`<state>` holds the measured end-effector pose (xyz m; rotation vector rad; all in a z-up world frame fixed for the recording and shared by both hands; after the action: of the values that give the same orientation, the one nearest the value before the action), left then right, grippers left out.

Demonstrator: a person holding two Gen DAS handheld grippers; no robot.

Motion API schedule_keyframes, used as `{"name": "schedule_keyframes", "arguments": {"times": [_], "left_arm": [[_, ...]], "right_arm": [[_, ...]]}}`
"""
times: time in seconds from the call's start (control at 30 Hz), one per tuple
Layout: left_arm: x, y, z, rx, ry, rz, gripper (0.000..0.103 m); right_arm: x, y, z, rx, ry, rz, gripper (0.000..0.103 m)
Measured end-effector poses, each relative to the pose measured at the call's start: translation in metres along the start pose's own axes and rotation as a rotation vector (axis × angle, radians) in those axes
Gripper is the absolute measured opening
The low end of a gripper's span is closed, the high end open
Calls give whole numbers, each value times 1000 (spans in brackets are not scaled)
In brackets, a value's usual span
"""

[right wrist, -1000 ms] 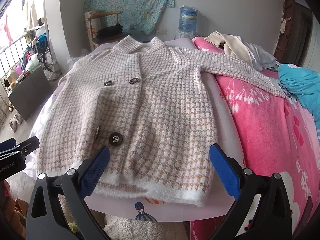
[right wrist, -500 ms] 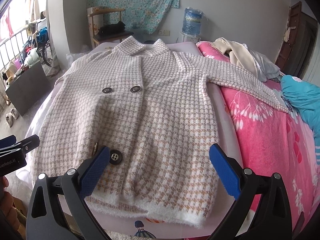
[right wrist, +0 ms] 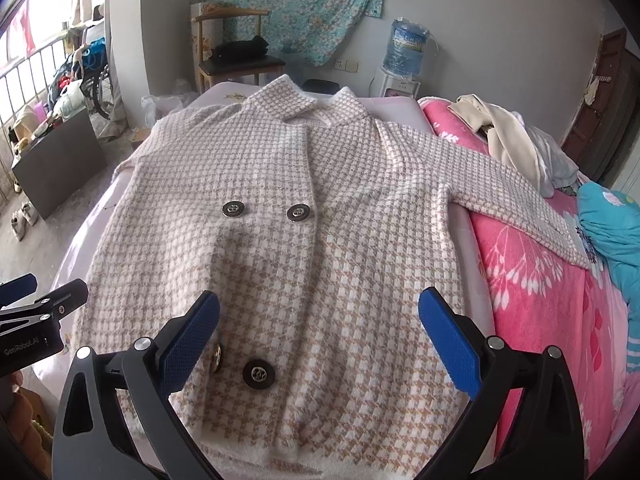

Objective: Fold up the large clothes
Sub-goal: 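Grasp the coat sleeve with the left gripper and lift it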

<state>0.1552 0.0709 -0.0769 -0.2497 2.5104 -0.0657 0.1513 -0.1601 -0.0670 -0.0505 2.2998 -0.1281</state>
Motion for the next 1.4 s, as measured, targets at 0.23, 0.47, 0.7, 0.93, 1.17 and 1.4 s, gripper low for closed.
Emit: {"name": "schedule_keyframes", "arguments": {"times": [0.23,0.47,0.7,0.93,1.17,1.4], "left_arm": [[-22,14,22,-28,9,-15,95],[-52,29,45,145,-66,-50,95],[-88,82,74,210,-64,-211,95],[-122,160,141,302,41,-499,95],[-104,203,243,616,341,-1037,95],[-91,190,326,790,482,-1293,95]], "right_arm": [[-27,28,26,-61,-7,-53,97],[-60,77,64,-175,-45,-139,97],[-67,131,105,-269,0,-196,97],[-56,156,131,-332,77,-203,97],[-55,162,142,-341,97,-216,97],[-60,159,154,-342,110,-187,97]]}}
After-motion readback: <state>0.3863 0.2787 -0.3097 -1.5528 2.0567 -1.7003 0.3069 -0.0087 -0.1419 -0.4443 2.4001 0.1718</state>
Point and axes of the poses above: each gripper's, at about its wrist camera, not at the fingertips, and z roughly the way its jaws point, y to its left, x to its underside, the point moved 9 cm from there along z, roughly the way its jaws point, and after that the axes turned 3 degrees about -y, right-handed, at the moved point
